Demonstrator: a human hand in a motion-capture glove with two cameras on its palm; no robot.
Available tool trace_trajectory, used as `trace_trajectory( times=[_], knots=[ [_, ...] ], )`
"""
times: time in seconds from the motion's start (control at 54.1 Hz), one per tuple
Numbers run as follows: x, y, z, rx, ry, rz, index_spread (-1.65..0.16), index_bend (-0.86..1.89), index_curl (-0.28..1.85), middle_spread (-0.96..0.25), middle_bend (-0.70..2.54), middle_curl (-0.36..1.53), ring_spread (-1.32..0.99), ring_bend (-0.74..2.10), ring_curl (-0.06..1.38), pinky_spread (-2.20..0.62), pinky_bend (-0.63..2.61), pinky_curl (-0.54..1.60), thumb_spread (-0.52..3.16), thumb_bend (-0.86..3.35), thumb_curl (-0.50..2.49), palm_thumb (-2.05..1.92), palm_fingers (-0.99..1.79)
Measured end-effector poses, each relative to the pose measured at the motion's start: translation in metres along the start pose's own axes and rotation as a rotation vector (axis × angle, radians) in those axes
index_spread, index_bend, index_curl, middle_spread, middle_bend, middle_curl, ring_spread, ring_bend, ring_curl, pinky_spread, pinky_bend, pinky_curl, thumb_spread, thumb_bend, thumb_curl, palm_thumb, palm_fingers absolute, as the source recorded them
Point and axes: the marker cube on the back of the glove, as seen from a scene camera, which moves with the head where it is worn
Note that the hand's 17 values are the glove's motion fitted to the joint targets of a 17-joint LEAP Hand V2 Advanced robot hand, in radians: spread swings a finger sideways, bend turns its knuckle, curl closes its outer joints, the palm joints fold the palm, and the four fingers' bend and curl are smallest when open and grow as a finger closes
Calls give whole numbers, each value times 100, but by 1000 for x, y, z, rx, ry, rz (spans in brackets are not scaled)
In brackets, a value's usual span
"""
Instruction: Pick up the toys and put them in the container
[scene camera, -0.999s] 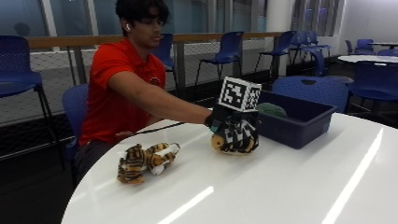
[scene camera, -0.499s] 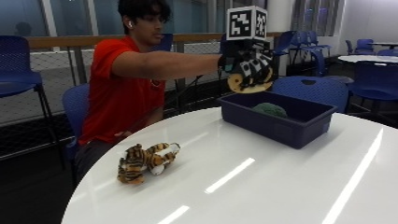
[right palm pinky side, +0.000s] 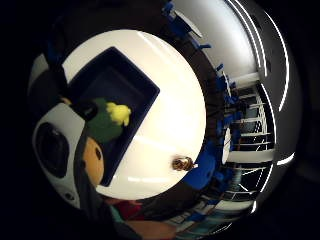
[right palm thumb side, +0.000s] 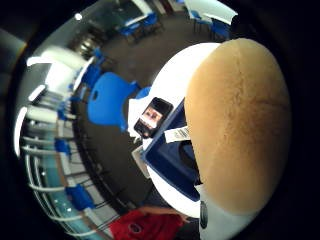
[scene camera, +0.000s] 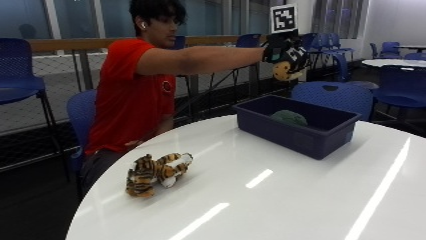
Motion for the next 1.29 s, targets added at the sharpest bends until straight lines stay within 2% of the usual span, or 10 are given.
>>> trace_trajectory(
  times=[0.296, 0.518, 0.592, 0.666, 0.74, 0.814, 0.925, 0.999, 1.073, 1.294],
  knots=[
    [21, 5, 24, -179, 20, 77, -43, 24, 51, -45, 71, 86, -49, 108, 63, -43, 112, 46, 60, 3, 109, 58, 81],
    [28, 18, 32, -252, -9, 10, -36, 8, 40, -32, 39, 73, -36, 86, 55, -16, 118, 46, 103, -7, 85, 13, -13],
    [35, 21, 34, -252, -27, 33, -34, 9, 36, -25, 31, 68, -29, 74, 49, -9, 120, 43, 110, -6, 76, 5, -18],
    [37, 29, 30, -243, -107, -44, -33, 10, 33, -19, 26, 64, -22, 65, 45, -5, 119, 41, 113, -5, 68, -1, -18],
    [60, 32, 37, -229, 13, 99, -33, 12, 31, -15, 22, 61, -17, 57, 42, -1, 115, 40, 114, -6, 61, -6, -19],
    [80, 42, 39, -214, 45, 57, -32, 12, 30, -13, 19, 58, -13, 52, 40, 2, 110, 38, 115, -7, 55, -8, -19],
    [113, 61, 45, -206, 44, 122, -32, 11, 28, -10, 17, 54, -8, 45, 37, 5, 105, 35, 114, -8, 47, -9, -19],
    [134, 80, 48, -200, 11, 50, -32, 11, 27, -8, 16, 51, -7, 41, 36, 6, 102, 34, 113, -8, 43, -10, -18],
    [160, 92, 58, -194, 59, 174, -31, 11, 25, -8, 16, 49, -5, 38, 35, 7, 100, 33, 113, -8, 39, -10, -19],
    [214, 146, 79, -214, -8, 243, -31, 12, 23, -6, 16, 43, -3, 29, 33, 8, 90, 31, 108, -10, 30, -13, -21]
  ],
)
